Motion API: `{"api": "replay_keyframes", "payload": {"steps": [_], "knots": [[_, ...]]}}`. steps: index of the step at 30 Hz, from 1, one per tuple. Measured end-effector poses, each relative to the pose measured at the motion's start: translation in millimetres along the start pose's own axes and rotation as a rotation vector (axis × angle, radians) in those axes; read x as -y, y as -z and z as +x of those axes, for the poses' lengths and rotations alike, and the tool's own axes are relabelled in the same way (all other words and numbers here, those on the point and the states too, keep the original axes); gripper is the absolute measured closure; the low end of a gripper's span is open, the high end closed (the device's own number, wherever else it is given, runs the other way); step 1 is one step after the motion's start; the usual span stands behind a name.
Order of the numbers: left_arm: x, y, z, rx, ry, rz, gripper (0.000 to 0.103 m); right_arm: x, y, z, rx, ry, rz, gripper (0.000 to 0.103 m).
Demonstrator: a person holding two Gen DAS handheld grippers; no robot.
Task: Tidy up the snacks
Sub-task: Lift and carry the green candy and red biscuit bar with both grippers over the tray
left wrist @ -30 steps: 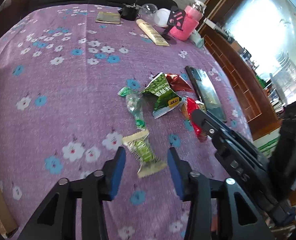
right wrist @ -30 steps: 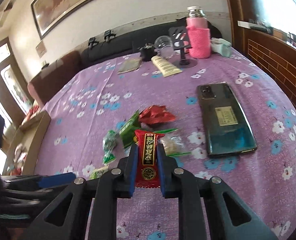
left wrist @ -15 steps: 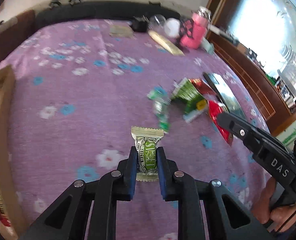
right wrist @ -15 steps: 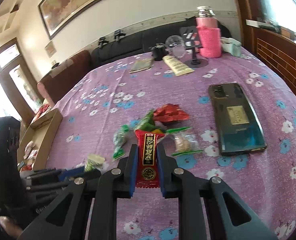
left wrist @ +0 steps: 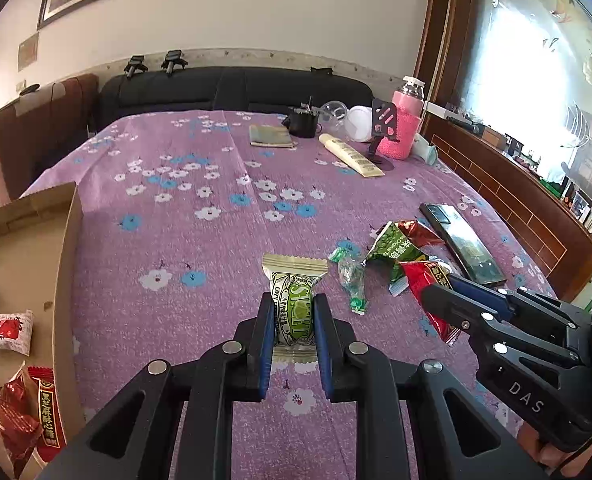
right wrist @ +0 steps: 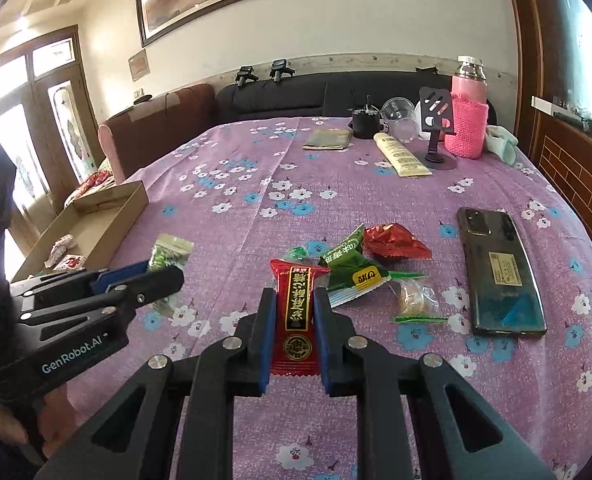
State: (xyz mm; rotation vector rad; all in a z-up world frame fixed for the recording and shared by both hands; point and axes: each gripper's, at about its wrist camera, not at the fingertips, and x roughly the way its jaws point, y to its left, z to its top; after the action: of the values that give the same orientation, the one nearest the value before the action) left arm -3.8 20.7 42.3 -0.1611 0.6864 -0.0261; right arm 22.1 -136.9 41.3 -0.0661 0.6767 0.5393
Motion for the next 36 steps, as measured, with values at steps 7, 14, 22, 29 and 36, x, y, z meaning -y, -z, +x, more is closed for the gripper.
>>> {"api": "replay_keyframes", "payload": {"steps": [7, 14, 22, 29, 36], "knots": [[3.5, 1.6, -3.3, 0.025, -0.034, 0.024, 0.085, 1.0, 0.1, 1.2, 0.003, 0.004, 0.000, 0.086], [10.0, 3.0, -4.1, 0.042, -0.068, 0.060, 0.085, 2.8, -1.3, -0.2, 0.011, 0.010, 0.001, 0.086], [15.4, 2.8, -10.8, 0.061, -0.091, 0.083, 0.085, 3.1, -2.5, -0.7, 0.014, 0.020, 0.004, 0.086], [17.9, 0.9, -33.9, 0.080, -0.095, 0.089, 0.085, 4.7, -2.0, -2.2, 0.022, 0.023, 0.010, 0.086], [-0.7, 2.2, -66.1, 0.112, -0.109, 0.066, 0.084, 6.5, -2.0, -3.2, 0.020, 0.013, 0.027, 0.086]]}}
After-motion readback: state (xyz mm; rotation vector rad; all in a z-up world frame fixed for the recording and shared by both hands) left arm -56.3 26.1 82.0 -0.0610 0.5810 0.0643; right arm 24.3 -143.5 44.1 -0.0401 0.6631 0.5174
